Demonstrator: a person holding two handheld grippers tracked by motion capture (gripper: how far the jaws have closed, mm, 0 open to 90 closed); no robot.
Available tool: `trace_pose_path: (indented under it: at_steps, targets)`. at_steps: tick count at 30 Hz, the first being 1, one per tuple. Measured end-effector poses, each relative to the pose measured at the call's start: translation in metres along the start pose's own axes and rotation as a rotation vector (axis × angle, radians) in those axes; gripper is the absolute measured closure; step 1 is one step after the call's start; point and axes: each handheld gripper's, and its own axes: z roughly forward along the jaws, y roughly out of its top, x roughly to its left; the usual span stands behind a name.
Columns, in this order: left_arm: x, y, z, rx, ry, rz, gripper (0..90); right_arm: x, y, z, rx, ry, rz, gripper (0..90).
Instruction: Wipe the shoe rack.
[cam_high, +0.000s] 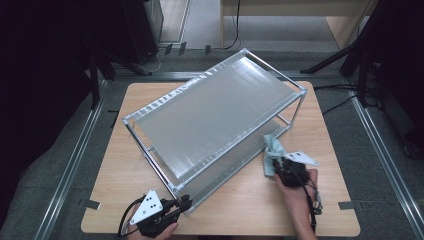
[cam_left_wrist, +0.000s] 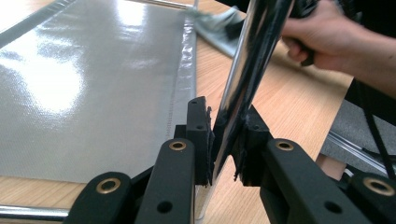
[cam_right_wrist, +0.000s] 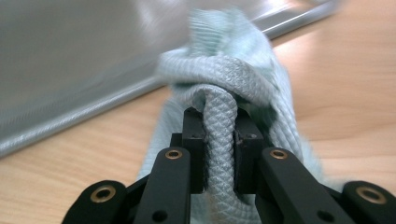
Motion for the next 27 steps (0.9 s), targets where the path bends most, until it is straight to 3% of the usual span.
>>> trace_pose_path:
  at_steps: [3, 5, 7, 9, 11, 15, 18, 24, 27]
  targets:
    - [0.001, 0.002, 0.004, -0.001, -0.003, 0.000, 78.7, -0.014, 0.005, -0.019, -0.069, -0.054, 0.003, 78.5]
    - [0.001, 0.003, 0.007, -0.001, -0.005, 0.003, 78.7, -0.025, 0.005, -0.026, -0.077, -0.097, -0.002, 75.9]
    - [0.001, 0.004, 0.009, -0.003, -0.008, 0.003, 78.7, -0.032, 0.002, -0.028, -0.052, -0.132, 0.012, 67.0]
    - [0.002, 0.005, 0.012, -0.004, -0.011, 0.004, 78.7, -0.039, -0.001, -0.031, -0.020, -0.137, 0.054, 55.5]
    - [0.002, 0.007, 0.016, -0.007, -0.013, 0.000, 78.6, -0.039, -0.001, -0.040, -0.044, -0.135, 0.057, 44.8]
    - [0.003, 0.010, 0.025, -0.011, -0.021, 0.003, 78.5, -0.028, 0.002, -0.061, -0.097, -0.094, 0.021, 26.1]
    - [0.003, 0.014, 0.034, -0.013, -0.030, 0.007, 78.5, -0.016, -0.005, -0.074, -0.079, -0.027, -0.029, 14.2]
    - [0.003, 0.020, 0.048, -0.015, -0.030, 0.032, 78.8, 0.000, -0.028, -0.079, -0.060, 0.031, -0.054, 1.0]
    - [0.004, 0.017, 0.048, -0.044, -0.031, 0.018, 77.8, 0.008, -0.028, -0.078, -0.066, 0.049, -0.027, 0.0]
